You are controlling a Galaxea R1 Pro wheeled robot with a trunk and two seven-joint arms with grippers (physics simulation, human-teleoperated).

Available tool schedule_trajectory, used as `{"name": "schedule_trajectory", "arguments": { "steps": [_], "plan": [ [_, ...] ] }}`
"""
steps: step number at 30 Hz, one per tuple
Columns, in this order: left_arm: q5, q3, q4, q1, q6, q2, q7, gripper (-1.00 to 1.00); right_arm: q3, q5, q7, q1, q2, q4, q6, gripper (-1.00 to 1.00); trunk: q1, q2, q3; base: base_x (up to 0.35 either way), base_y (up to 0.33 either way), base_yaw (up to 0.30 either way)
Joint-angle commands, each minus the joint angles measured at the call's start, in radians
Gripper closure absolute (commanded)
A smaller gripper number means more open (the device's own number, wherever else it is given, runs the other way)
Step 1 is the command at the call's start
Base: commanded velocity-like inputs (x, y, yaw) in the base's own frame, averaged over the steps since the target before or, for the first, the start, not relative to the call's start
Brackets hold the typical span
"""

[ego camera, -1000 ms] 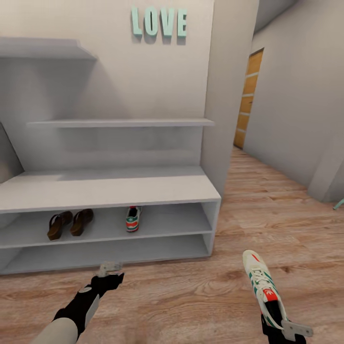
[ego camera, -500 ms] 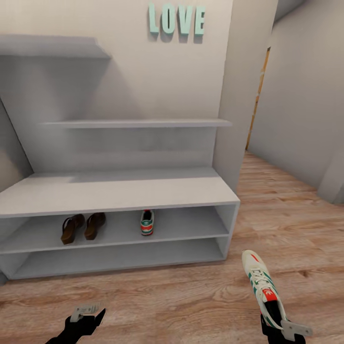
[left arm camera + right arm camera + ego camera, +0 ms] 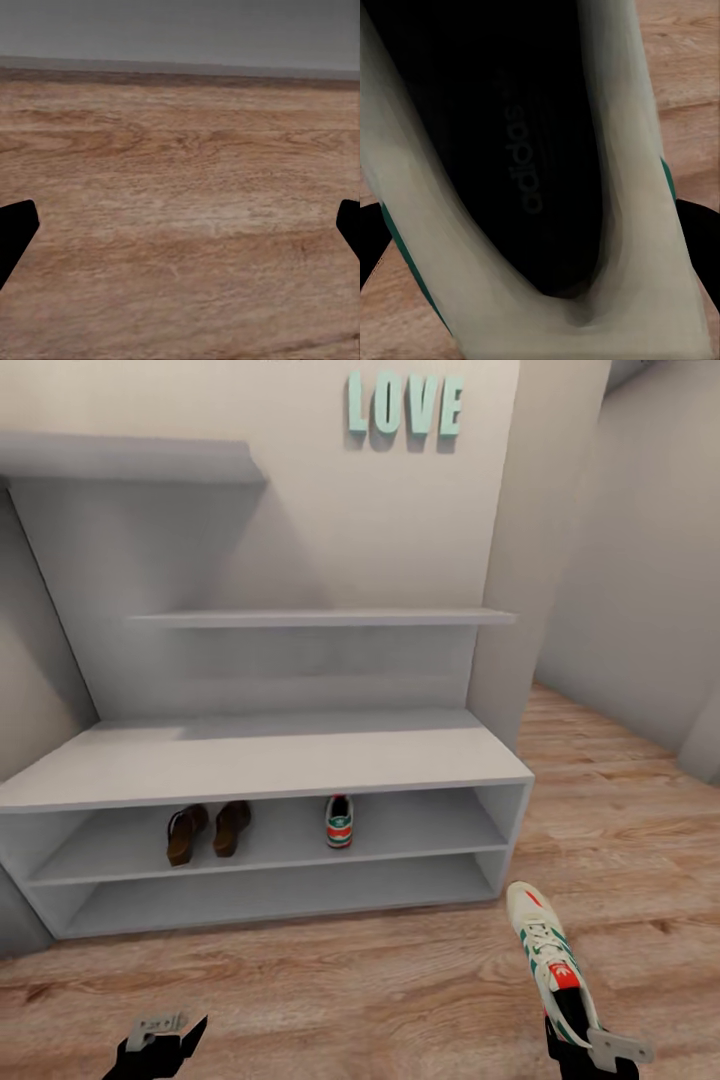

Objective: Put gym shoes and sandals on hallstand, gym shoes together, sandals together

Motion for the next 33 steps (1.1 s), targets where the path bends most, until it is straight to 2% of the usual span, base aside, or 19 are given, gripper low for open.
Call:
{"name": "schedule_trajectory", "arguments": {
  "steps": [1,8,14,22,28,33],
  "plan": [
    [-0.008,0.008,0.001,0.002,-0.006,0.0,-0.005,-1.0,-0.008,0.01,0.002,-0.001,0.001,0.0,-0.004,1.0,-0.001,0.0,-0.001,-0.251,0.235,0.0],
    [-0.005,0.009,0.001,0.008,-0.005,0.002,-0.005,-1.0,-0.008,0.009,0.003,-0.001,0.002,-0.001,-0.004,1.0,-0.001,0.0,-0.001,-0.259,0.232,0.011],
    [-0.004,0.009,0.001,0.009,-0.004,0.003,-0.004,-1.0,-0.008,0.009,0.003,-0.001,0.002,0.0,-0.004,1.0,-0.001,0.0,-0.001,-0.182,0.16,0.169],
    [-0.005,0.009,0.0,0.009,-0.005,0.003,-0.004,-1.0,-0.008,0.009,0.003,-0.001,0.002,0.0,-0.004,1.0,-0.001,0.0,-0.001,-0.03,0.027,0.241],
    [-0.006,0.009,0.0,0.009,-0.006,0.004,-0.004,-1.0,-0.009,0.008,0.003,0.0,0.002,-0.002,-0.004,1.0,-0.001,0.0,-0.001,-0.004,0.003,0.071],
    [-0.006,0.009,0.001,0.009,-0.006,0.015,-0.005,-1.0,-0.008,0.008,0.003,-0.001,0.002,-0.002,-0.004,1.0,-0.001,0.0,-0.001,-0.001,0.001,0.01]
  ]
}}
